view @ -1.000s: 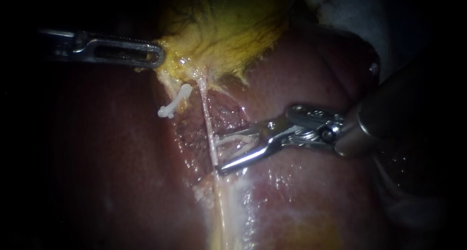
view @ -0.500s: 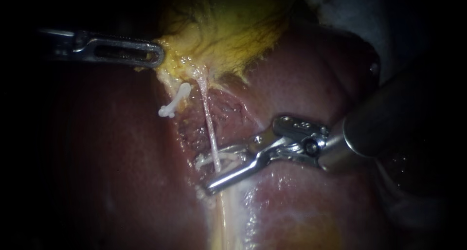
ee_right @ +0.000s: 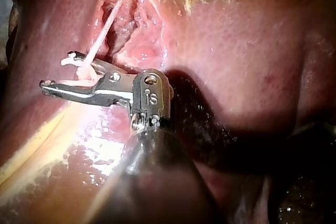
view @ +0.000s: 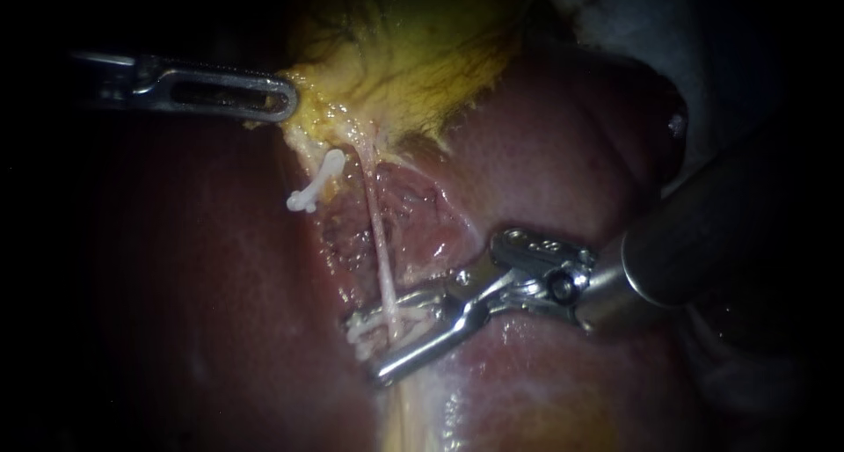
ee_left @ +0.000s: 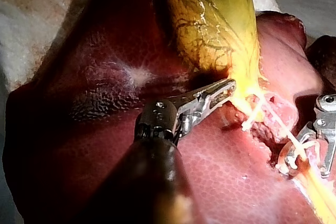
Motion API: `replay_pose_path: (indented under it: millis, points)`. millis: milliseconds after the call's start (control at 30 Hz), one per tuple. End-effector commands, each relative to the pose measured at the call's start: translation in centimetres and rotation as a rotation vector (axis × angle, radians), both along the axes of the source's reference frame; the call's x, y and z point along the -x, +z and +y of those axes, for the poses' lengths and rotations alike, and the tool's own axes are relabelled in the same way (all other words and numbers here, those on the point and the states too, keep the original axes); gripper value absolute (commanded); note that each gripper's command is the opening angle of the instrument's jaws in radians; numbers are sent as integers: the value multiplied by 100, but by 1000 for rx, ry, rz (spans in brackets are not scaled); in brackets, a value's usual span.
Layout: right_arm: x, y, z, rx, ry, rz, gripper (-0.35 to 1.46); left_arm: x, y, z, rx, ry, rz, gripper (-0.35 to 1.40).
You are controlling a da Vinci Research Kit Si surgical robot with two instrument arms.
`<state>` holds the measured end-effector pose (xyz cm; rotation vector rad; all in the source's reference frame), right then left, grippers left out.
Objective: Clipping first clip right tube
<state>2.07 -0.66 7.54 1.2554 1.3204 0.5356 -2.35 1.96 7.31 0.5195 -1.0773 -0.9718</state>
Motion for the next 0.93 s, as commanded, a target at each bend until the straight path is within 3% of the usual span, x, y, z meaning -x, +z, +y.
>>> replay_pose_path:
  millis: [33, 433, 500, 633, 933]
  points:
    - [0, 0, 2, -1, 7, -4, 39, 0, 0, 0, 0, 0, 0, -35]
    - [2, -4, 13, -26, 40, -25, -9, 0, 0, 0, 0, 0, 0, -35]
    - [4, -5, 12, -43, 40, -34, -35, 0, 0, 0, 0, 0, 0, -35]
    - [5, -5, 12, -58, 35, -57, -35, 0, 0, 0, 0, 0, 0, -35]
    - [6, -4, 11, -56, 33, -59, -35, 0, 0, 0, 0, 0, 0, -35]
